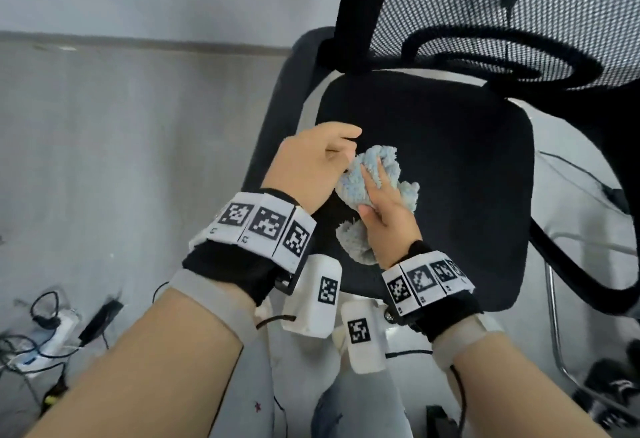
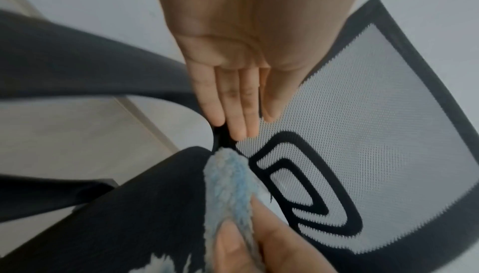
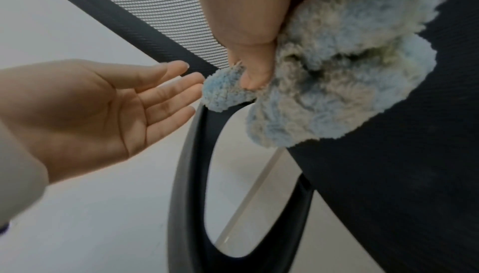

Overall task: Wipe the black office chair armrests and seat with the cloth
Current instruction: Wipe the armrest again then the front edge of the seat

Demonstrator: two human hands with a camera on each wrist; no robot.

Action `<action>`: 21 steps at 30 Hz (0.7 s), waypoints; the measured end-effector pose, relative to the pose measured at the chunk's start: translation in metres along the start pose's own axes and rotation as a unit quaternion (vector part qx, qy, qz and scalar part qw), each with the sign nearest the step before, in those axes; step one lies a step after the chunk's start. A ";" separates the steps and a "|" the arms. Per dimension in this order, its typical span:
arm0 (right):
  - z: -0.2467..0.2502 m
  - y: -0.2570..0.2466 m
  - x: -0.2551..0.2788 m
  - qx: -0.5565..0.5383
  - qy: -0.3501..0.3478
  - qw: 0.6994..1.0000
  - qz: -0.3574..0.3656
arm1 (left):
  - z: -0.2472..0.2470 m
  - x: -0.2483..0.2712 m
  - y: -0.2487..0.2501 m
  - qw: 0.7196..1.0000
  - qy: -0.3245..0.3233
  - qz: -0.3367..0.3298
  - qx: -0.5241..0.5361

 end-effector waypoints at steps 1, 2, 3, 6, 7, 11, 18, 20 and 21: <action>0.000 -0.009 -0.002 -0.001 0.000 1.000 0.006 | 0.010 0.003 0.001 0.999 0.029 -0.009 0.023; -0.002 -0.018 -0.004 -0.005 0.000 1.000 0.014 | 0.021 0.006 0.000 0.997 0.059 -0.010 0.054; -0.003 -0.027 -0.005 -0.011 0.000 1.000 0.024 | 0.032 0.009 -0.004 0.992 0.088 -0.001 0.086; -0.006 -0.054 -0.017 -0.024 -0.004 0.999 0.049 | 0.062 0.019 -0.032 0.972 0.174 0.042 0.152; -0.005 -0.065 -0.024 -0.021 0.001 0.998 0.054 | 0.070 0.022 -0.042 0.966 0.194 0.059 0.162; 0.002 -0.109 -0.066 0.086 0.058 0.991 0.090 | 0.076 0.033 -0.083 0.959 0.138 0.170 0.180; 0.009 -0.149 -0.151 0.334 0.076 0.939 -0.040 | 0.065 0.036 -0.092 0.938 -0.076 0.270 0.204; 0.003 -0.149 -0.164 0.343 0.092 0.931 -0.078 | 0.066 0.036 -0.099 0.934 -0.107 0.275 0.203; 0.001 -0.148 -0.167 0.333 0.096 0.934 -0.084 | 0.067 0.036 -0.100 0.933 -0.112 0.271 0.210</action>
Point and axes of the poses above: each hand's wrist, its own x-axis away from the middle knuckle, its own z-axis out of the back of the hand, y = z × x, the point moved 1 cm from there along -x, towards the middle knuckle, and after that the axes turned 2 degrees about x, right-handed, at the moved point
